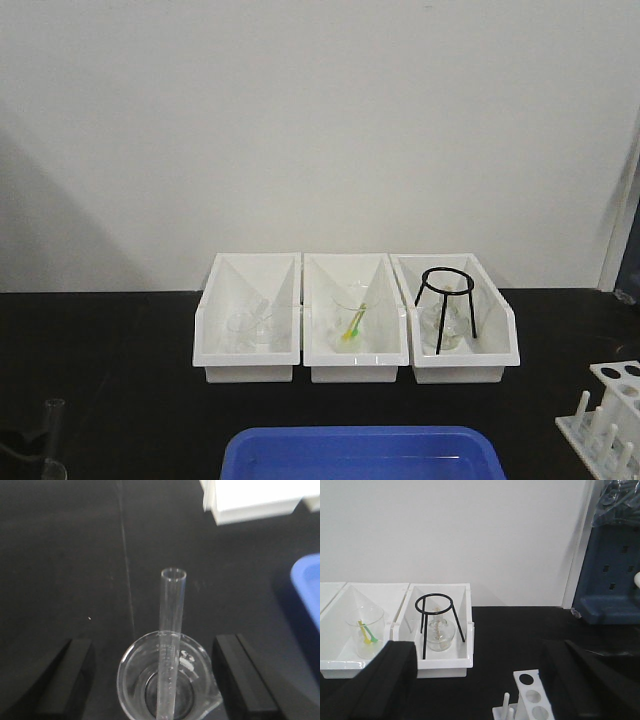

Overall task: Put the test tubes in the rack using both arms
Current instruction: 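Lower the left gripper around the glass test tube in the beaker, then close the left gripper on the test tube and lift it out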

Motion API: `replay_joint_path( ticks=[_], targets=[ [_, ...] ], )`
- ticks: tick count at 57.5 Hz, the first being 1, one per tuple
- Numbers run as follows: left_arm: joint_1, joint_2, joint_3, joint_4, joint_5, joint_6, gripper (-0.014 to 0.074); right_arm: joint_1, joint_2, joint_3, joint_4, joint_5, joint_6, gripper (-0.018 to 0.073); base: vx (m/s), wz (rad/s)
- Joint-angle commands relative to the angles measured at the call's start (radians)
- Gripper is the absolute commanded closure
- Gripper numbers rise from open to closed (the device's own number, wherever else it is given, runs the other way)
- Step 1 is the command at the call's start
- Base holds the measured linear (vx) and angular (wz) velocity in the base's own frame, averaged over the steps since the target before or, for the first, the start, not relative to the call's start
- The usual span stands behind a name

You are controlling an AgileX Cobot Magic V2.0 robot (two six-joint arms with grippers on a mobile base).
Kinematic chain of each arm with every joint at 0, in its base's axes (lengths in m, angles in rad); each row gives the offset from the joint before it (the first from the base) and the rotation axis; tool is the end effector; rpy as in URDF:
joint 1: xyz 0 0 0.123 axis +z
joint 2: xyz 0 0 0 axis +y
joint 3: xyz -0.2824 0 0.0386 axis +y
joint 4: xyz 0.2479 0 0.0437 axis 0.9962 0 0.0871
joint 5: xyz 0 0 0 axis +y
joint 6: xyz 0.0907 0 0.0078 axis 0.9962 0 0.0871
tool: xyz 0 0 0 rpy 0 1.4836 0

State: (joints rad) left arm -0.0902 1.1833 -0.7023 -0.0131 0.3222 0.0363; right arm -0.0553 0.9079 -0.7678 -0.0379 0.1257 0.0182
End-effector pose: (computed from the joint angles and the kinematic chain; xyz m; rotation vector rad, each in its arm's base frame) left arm 0.2366 -0.0218 0.2632 0.1325 2.2832 -0.0393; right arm 0.1974 -0.0114 0.3617 0.0349 1.7493 -0.0588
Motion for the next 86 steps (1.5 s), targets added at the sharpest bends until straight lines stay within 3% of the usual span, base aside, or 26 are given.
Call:
replay_joint_path(
  ticks=[1,19,65,74,86],
  targets=[
    [-0.001,0.046,-0.039,-0.01,-0.099,0.007,0.0008,-0.006,0.003,-0.036,-0.009,-0.102,-0.009,-0.001,0.0,0.0],
    [-0.001,0.195,-0.089,-0.035,-0.109,0.013,0.0008,-0.006,0.013,-0.036,-0.009,-0.105,-0.009,-0.001,0.0,0.0],
    [-0.001,0.291,-0.101,-0.058,-0.284,0.01,0.0013,-0.006,0.015,-0.036,-0.009,-0.105,-0.009,-0.001,0.0,0.0],
    [-0.001,0.291,-0.101,-0.058,-0.273,0.011,0.0079,-0.006,0.015,-0.036,-0.009,-0.105,-0.009,-0.001,0.0,0.0],
    [-0.001,0.291,-0.101,-0.058,-0.26,0.011,0.0295,-0.006,0.024,-0.036,-0.009,-0.105,-0.009,-0.001,0.0,0.0]
  ],
)
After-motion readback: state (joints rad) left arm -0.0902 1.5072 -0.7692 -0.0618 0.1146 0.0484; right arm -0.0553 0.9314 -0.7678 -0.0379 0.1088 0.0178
